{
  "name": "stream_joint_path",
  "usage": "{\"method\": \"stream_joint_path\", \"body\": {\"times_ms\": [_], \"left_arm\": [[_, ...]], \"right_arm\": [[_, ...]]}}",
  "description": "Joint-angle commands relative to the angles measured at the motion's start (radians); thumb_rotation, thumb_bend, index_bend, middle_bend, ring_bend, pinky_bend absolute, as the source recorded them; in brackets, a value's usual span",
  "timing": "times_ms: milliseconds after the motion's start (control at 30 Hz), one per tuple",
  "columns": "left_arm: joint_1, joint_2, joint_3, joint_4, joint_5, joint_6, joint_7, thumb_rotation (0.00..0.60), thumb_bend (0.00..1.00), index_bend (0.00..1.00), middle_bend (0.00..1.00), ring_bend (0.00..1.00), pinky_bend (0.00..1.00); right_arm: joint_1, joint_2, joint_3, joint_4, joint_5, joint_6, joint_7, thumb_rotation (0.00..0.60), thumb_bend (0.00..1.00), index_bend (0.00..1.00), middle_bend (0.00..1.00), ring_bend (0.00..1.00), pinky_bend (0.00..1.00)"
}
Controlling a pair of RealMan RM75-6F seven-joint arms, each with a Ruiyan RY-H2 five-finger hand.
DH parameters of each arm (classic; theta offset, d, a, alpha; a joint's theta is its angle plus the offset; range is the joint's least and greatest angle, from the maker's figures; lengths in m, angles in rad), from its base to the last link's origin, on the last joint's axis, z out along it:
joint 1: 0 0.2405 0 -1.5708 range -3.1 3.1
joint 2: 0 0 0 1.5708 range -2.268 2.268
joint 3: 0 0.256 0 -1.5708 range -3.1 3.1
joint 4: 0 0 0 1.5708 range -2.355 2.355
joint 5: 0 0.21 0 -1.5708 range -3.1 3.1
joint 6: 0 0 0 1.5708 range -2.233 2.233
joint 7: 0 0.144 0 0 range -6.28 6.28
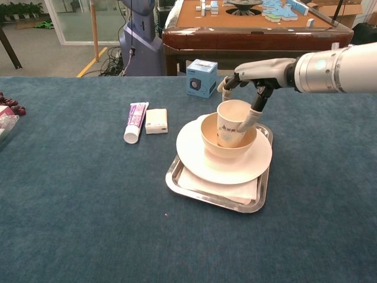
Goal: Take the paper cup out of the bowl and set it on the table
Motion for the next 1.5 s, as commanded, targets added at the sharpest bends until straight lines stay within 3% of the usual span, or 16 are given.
{"method": "stream_joint_path", "body": {"times_ms": [33, 367, 633, 1033, 1500], "left_arm": [[-0.001, -0.001, 0.001, 0.001, -0.001, -0.003, 0.004, 0.600, 0.32, 0.00, 0.00, 0.00, 0.00], [-0.005, -0.005, -0.001, 0.009, -0.015, -0.018, 0.006, 0.600, 0.32, 0.00, 0.00, 0.00, 0.00], [-0.009, -0.006, -0.001, 0.016, -0.022, -0.030, 0.003, 0.600, 0.32, 0.00, 0.00, 0.00, 0.00], [-0.011, -0.014, 0.003, 0.016, -0.020, -0.031, 0.026, 0.600, 0.32, 0.00, 0.00, 0.00, 0.00], [-0.020, -0.028, 0.001, 0.026, -0.039, -0.047, 0.054, 0.600, 0.32, 0.00, 0.00, 0.00, 0.00]], "right_arm": [[0.013, 0.015, 0.001, 0.002, 0.030, -0.014, -0.007, 0.600, 0.15, 0.42, 0.10, 0.00, 0.00], [0.075, 0.045, -0.004, 0.024, 0.125, -0.047, -0.039, 0.600, 0.15, 0.42, 0.10, 0.00, 0.00], [0.120, 0.107, -0.004, -0.028, 0.195, -0.033, -0.064, 0.600, 0.15, 0.42, 0.10, 0.00, 0.00], [0.137, 0.210, -0.048, -0.080, 0.292, -0.007, -0.090, 0.600, 0.15, 0.42, 0.10, 0.00, 0.00], [0.097, 0.263, -0.092, -0.053, 0.254, -0.058, -0.046, 0.600, 0.15, 0.42, 0.10, 0.00, 0.00]]}}
